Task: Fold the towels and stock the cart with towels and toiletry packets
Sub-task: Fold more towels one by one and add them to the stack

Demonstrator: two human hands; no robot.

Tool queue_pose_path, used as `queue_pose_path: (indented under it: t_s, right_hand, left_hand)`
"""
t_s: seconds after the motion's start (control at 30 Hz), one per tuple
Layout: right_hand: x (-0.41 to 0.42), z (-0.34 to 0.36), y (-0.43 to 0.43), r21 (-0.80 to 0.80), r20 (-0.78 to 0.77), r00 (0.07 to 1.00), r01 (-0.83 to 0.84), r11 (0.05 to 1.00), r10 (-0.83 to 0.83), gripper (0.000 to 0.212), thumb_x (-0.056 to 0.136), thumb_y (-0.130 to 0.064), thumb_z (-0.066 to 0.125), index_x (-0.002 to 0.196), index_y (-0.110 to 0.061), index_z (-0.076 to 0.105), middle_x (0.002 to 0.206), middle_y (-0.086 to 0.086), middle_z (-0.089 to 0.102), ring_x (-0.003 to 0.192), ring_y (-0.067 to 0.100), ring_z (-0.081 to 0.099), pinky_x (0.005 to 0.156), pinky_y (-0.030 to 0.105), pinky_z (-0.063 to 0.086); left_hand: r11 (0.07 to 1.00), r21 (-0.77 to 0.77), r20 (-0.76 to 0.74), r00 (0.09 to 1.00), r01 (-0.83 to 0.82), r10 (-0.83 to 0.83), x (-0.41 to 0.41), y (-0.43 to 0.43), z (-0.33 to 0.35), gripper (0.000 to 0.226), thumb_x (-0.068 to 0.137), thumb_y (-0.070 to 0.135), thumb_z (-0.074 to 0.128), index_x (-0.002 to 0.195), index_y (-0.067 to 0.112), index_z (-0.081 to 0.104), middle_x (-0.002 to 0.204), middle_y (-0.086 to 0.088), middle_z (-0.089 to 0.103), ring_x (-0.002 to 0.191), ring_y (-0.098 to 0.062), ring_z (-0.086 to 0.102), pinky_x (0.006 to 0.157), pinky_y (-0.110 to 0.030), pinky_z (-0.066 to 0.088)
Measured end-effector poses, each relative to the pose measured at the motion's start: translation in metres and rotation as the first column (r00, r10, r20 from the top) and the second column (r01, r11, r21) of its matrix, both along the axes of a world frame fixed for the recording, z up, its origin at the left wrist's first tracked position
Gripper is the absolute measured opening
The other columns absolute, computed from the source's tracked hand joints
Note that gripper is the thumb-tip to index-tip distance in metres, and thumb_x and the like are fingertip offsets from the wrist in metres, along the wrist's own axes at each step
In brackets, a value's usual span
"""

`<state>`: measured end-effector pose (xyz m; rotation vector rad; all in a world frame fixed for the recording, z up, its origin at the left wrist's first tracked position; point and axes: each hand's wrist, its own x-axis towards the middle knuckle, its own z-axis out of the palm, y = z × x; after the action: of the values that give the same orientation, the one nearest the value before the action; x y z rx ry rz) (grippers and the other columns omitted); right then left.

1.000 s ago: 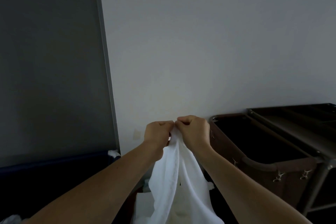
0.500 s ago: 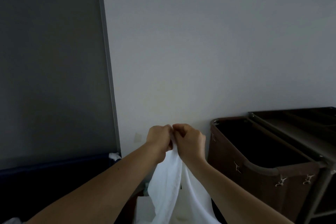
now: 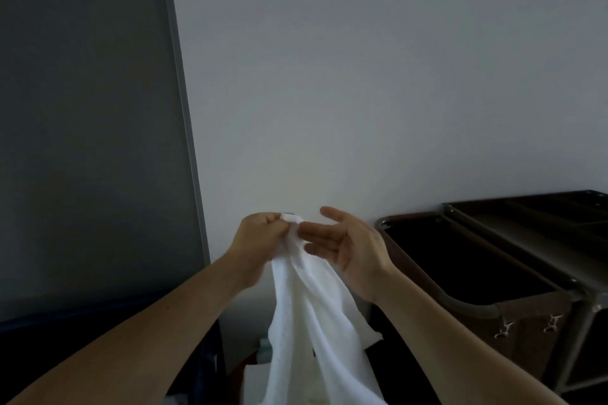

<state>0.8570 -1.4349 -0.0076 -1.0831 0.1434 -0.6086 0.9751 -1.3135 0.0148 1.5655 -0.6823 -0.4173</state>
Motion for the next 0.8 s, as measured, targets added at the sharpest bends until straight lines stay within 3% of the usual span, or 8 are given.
queue_pose_path:
  t_s: [0.1, 0.2, 0.3, 0.37, 0.43, 0.57, 0.67, 0.8]
  right_hand:
    - [0.003, 0.007, -0.017, -0.544, -0.128, 0.942, 0.195, 0.816, -0.311, 0.054, 0.091, 0.003, 0.060, 0.142, -0.010, 0.047, 0.122, 0.002, 0.069, 0.101, 0.001, 0.067, 0.083, 0.019, 0.052]
    - [0.011, 0.028, -0.020, -0.786, -0.199, 0.945, 0.006, 0.619, -0.261, 0.077, 0.084, -0.026, 0.079, 0.148, -0.033, 0.039, 0.144, -0.019, 0.048, 0.128, -0.002, 0.046, 0.108, 0.025, 0.036]
    - [0.027, 0.058, -0.018, -0.790, -0.223, 0.936, -0.010, 0.613, -0.273, 0.040, 0.082, -0.040, 0.078, 0.112, -0.018, 0.066, 0.105, -0.008, 0.070, 0.097, 0.011, 0.066, 0.090, 0.041, 0.055]
    - [0.032, 0.075, -0.018, -0.842, -0.163, 0.911, 0.071, 0.535, -0.379, 0.039, 0.082, -0.037, 0.077, 0.087, -0.002, 0.062, 0.077, 0.001, 0.061, 0.071, 0.016, 0.058, 0.069, 0.038, 0.050]
    - [0.031, 0.092, -0.021, -0.870, -0.066, 0.870, 0.190, 0.456, -0.489, 0.031, 0.082, -0.031, 0.078, 0.073, -0.008, 0.059, 0.066, -0.002, 0.055, 0.061, 0.014, 0.052, 0.060, 0.033, 0.044]
    - [0.020, 0.147, -0.015, -0.758, 0.198, 0.829, 0.467, 0.454, -0.523, 0.018, 0.076, -0.035, 0.079, 0.073, -0.027, 0.063, 0.063, -0.014, 0.064, 0.056, 0.000, 0.058, 0.055, 0.021, 0.048]
    - [0.019, 0.157, -0.007, -0.712, 0.347, 0.773, 0.586, 0.387, -0.531, 0.017, 0.076, -0.040, 0.068, 0.089, -0.036, 0.058, 0.068, -0.020, 0.064, 0.060, -0.001, 0.058, 0.053, 0.010, 0.040]
    - [0.008, 0.118, -0.010, -0.843, 0.107, 0.849, 0.353, 0.406, -0.518, 0.046, 0.080, -0.014, 0.061, 0.122, -0.030, 0.049, 0.071, -0.009, 0.060, 0.058, 0.001, 0.055, 0.050, 0.012, 0.040]
  left_hand:
    - [0.995, -0.099, 0.024, 1.000, 0.020, -0.018, 0.005, 0.000, 0.031, 0.030, 0.095, 0.002, 0.048, 0.089, 0.010, 0.077, 0.089, -0.013, 0.072, 0.085, -0.027, 0.065, 0.079, -0.043, 0.056]
    - [0.940, -0.291, -0.018, 0.981, 0.177, -0.191, 0.012, -0.006, 0.080, 0.038, 0.096, 0.004, 0.045, 0.087, 0.015, 0.080, 0.088, -0.007, 0.074, 0.082, -0.019, 0.070, 0.072, -0.032, 0.059]
    - [0.897, -0.370, 0.078, 0.970, 0.242, -0.229, 0.023, -0.012, 0.124, 0.038, 0.095, 0.010, 0.045, 0.087, 0.019, 0.081, 0.087, -0.001, 0.075, 0.079, -0.012, 0.071, 0.070, -0.028, 0.059]
    - [0.938, -0.320, 0.241, 0.969, 0.135, -0.057, 0.034, -0.013, 0.142, 0.037, 0.094, 0.010, 0.045, 0.087, 0.023, 0.078, 0.082, 0.005, 0.074, 0.074, -0.008, 0.068, 0.062, -0.022, 0.054]
    - [0.970, -0.240, 0.481, 0.864, -0.037, 0.152, 0.052, -0.012, 0.152, 0.033, 0.096, 0.011, 0.044, 0.093, 0.026, 0.073, 0.090, 0.010, 0.070, 0.079, -0.005, 0.063, 0.063, -0.015, 0.048]
    - [0.937, -0.263, 0.723, 0.596, -0.230, 0.349, 0.077, -0.009, 0.177, 0.029, 0.099, 0.017, 0.041, 0.117, 0.018, 0.064, 0.109, 0.010, 0.061, 0.097, -0.009, 0.055, 0.063, 0.001, 0.034]
    - [0.887, -0.376, 0.811, 0.367, -0.270, 0.456, 0.077, -0.011, 0.201, 0.026, 0.102, 0.019, 0.039, 0.118, 0.009, 0.057, 0.102, 0.001, 0.059, 0.088, -0.016, 0.052, 0.063, -0.009, 0.035]
    - [0.947, -0.114, 0.926, 0.313, -0.300, 0.211, 0.075, -0.007, 0.182, 0.023, 0.104, 0.022, 0.034, 0.116, 0.007, 0.047, 0.093, -0.007, 0.058, 0.074, -0.018, 0.053, 0.068, -0.031, 0.036]
